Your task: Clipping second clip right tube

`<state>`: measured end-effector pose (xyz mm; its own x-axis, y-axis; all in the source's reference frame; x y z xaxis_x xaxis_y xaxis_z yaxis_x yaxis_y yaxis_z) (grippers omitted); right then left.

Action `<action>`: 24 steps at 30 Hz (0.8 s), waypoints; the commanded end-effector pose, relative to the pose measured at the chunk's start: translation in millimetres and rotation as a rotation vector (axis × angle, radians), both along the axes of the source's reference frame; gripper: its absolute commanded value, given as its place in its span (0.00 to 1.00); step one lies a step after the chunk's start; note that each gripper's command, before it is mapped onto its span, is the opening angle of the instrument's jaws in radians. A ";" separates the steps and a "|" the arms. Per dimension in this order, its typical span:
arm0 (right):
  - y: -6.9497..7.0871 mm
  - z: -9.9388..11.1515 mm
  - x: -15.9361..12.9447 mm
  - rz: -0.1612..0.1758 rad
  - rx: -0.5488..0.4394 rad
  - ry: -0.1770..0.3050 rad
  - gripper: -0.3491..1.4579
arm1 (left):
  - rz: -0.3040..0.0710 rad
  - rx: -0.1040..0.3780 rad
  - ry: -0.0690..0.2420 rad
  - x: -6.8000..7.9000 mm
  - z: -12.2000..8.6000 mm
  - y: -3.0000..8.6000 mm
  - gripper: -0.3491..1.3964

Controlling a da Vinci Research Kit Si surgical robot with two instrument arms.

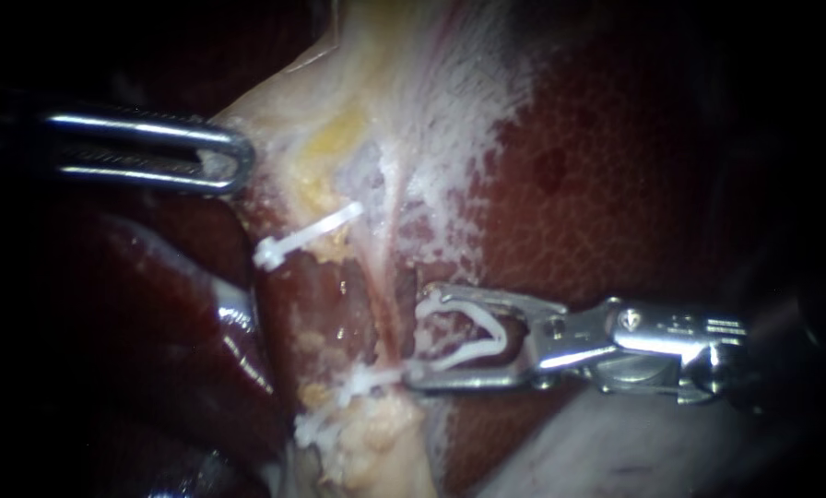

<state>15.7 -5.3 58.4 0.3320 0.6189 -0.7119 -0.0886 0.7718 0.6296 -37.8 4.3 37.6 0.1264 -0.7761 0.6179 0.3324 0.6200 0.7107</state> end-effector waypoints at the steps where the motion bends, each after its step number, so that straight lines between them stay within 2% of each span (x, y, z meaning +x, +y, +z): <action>1: 0.0 0.0 0.1 -0.003 0.001 0.001 0.52 | 0.001 -0.002 -0.003 0.0 -0.2 -0.1 0.00; 6: -0.4 -0.1 0.8 -0.016 0.017 0.008 0.51 | 0.001 -0.001 -0.004 -0.1 -0.5 -0.2 0.00; 14: -1.8 -0.3 2.0 -0.049 0.042 0.024 0.51 | 0.001 -0.002 -0.004 -0.2 -0.5 -0.3 0.00; 17: -1.8 -0.3 2.4 -0.074 0.054 0.036 0.50 | 0.001 -0.002 -0.003 -0.2 -0.5 -0.3 0.00; 24: -1.7 -0.2 2.7 -0.106 0.065 0.051 0.47 | 0.000 -0.002 -0.003 -0.2 -0.6 -0.3 0.00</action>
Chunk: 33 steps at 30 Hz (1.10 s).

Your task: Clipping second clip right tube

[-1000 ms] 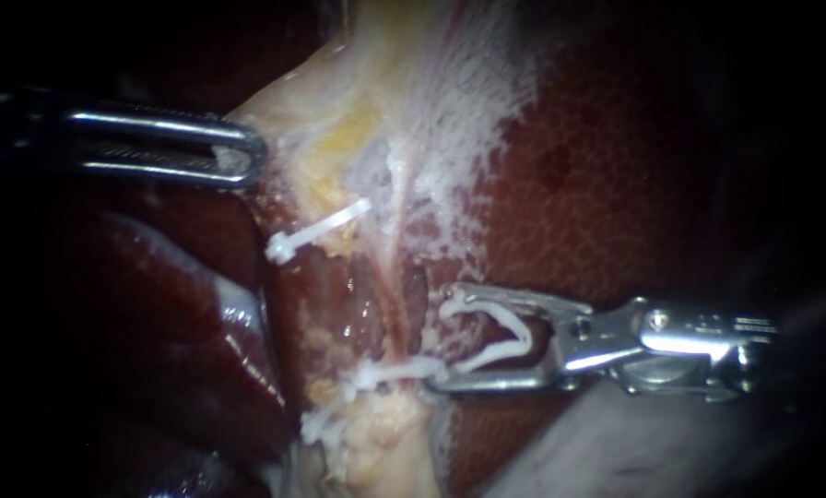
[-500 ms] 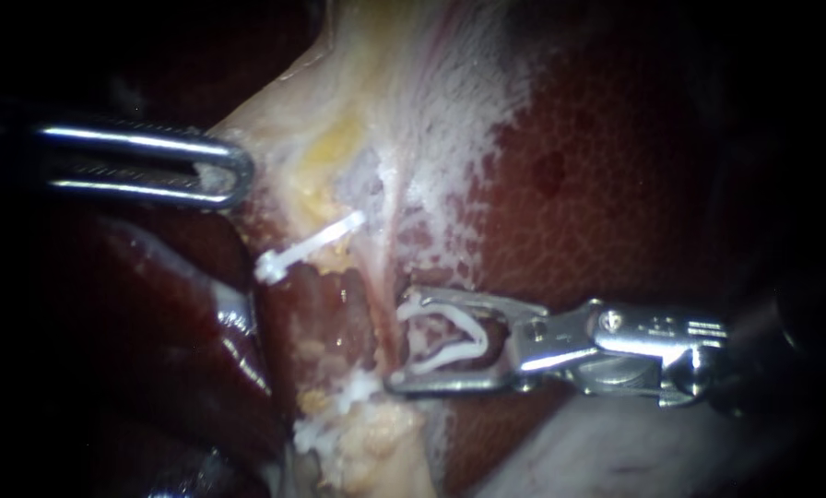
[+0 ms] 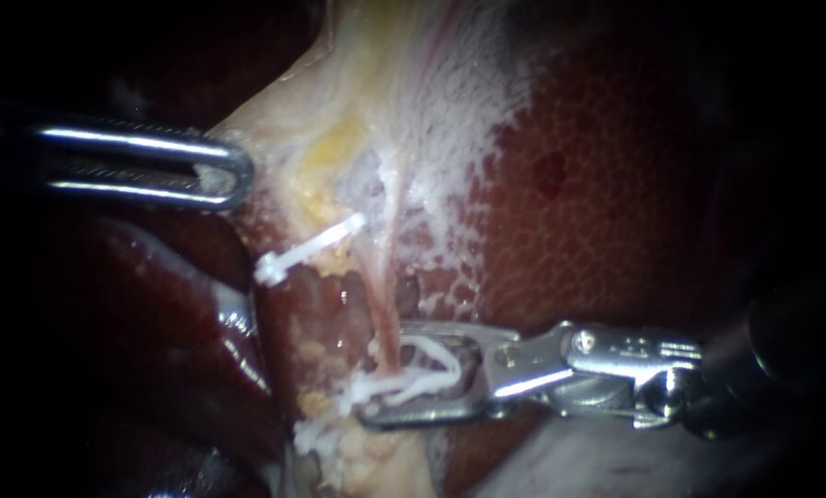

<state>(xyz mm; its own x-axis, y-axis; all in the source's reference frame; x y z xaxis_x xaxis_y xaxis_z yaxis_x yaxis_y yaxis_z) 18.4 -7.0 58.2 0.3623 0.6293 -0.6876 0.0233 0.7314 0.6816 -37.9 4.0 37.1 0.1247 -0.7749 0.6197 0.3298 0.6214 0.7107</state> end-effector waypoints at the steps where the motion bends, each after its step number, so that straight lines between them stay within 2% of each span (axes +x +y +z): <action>1: 0.0 0.0 0.0 -0.003 -0.001 0.002 0.47 | 0.000 0.000 0.000 0.0 0.0 0.0 0.00; 4: 0.1 0.1 0.2 -0.029 0.010 0.014 0.44 | 0.000 0.000 0.000 0.0 0.0 0.0 0.00; 6: 0.1 0.1 0.2 -0.059 0.018 0.029 0.41 | 0.000 0.000 0.000 0.0 0.0 0.0 0.00; 9: 0.3 0.2 0.3 -0.124 0.026 0.063 0.39 | 0.000 0.000 0.000 0.0 0.0 0.0 0.00; 11: 0.4 0.3 0.4 -0.134 0.020 0.069 0.39 | 0.000 0.000 0.000 -0.1 0.0 0.0 0.00; 17: 0.7 0.6 0.7 -0.127 0.016 0.064 0.38 | 0.000 0.000 0.000 -0.1 0.1 0.0 0.00; 19: 1.0 0.8 0.7 -0.108 0.016 0.054 0.36 | 0.000 -0.001 0.000 -0.1 0.1 0.0 0.00; 20: 1.1 0.9 0.6 -0.097 0.024 0.047 0.33 | 0.000 -0.001 0.000 -0.1 0.1 0.0 0.00; 22: 1.6 1.2 0.2 -0.075 0.035 0.034 0.17 | 0.000 -0.001 0.000 -0.1 0.1 0.0 0.00; 26: 2.5 1.8 -0.5 -0.056 0.080 0.016 0.00 | 0.000 -0.001 0.001 -0.1 0.1 0.0 0.00; 33: 2.4 2.0 -0.9 -0.054 0.095 0.011 0.00 | 0.000 -0.001 0.000 -0.1 0.2 0.0 0.00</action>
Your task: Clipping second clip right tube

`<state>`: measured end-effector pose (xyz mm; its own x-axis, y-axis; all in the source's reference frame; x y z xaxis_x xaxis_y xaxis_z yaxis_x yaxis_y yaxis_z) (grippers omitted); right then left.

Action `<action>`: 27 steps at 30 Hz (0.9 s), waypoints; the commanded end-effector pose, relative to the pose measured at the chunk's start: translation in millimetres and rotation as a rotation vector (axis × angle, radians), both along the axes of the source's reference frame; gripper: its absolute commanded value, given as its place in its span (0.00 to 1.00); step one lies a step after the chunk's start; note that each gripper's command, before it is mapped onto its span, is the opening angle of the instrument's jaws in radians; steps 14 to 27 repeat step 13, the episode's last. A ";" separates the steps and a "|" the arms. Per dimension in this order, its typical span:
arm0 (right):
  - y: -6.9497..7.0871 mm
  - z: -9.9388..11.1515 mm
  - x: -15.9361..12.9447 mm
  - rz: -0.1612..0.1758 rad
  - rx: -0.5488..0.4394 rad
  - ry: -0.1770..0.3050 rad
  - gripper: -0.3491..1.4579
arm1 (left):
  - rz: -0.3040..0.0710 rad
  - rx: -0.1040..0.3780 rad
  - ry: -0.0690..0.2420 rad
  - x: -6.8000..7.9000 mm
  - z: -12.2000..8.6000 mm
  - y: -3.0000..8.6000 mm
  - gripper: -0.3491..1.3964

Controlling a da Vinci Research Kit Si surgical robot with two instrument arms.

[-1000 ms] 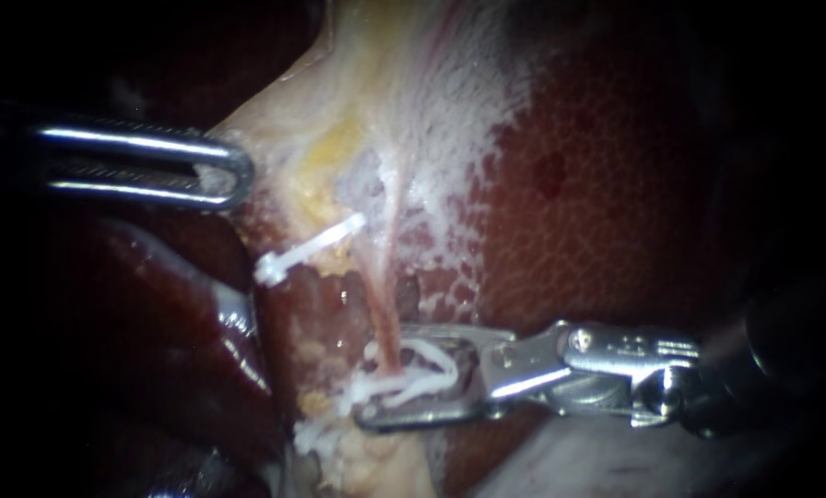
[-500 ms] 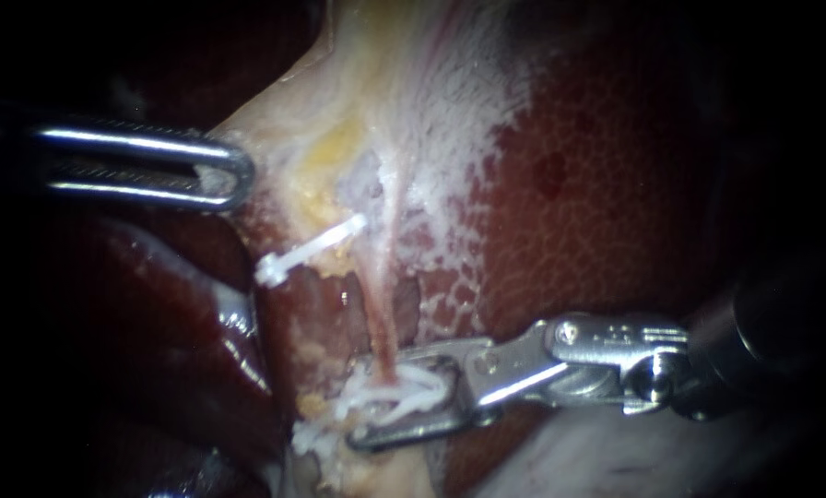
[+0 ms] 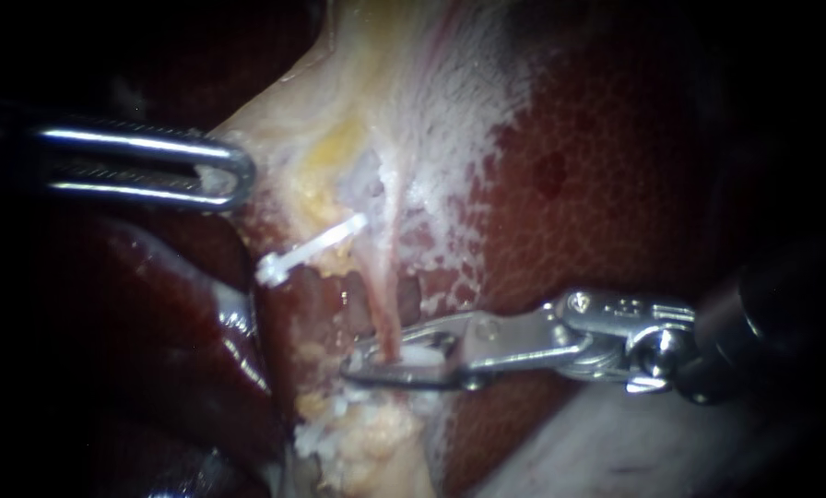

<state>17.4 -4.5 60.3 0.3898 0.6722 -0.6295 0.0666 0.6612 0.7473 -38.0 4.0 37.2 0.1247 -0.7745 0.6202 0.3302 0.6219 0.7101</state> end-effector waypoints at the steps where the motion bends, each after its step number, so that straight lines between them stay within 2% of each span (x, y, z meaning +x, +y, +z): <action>1: -0.2 -0.1 0.1 -0.002 0.000 0.001 0.00 | 0.000 0.000 0.000 0.0 0.0 0.0 0.00; 27: -0.4 -0.1 0.2 -0.002 -0.001 0.002 0.00 | 0.000 0.000 0.000 0.0 0.2 0.0 0.00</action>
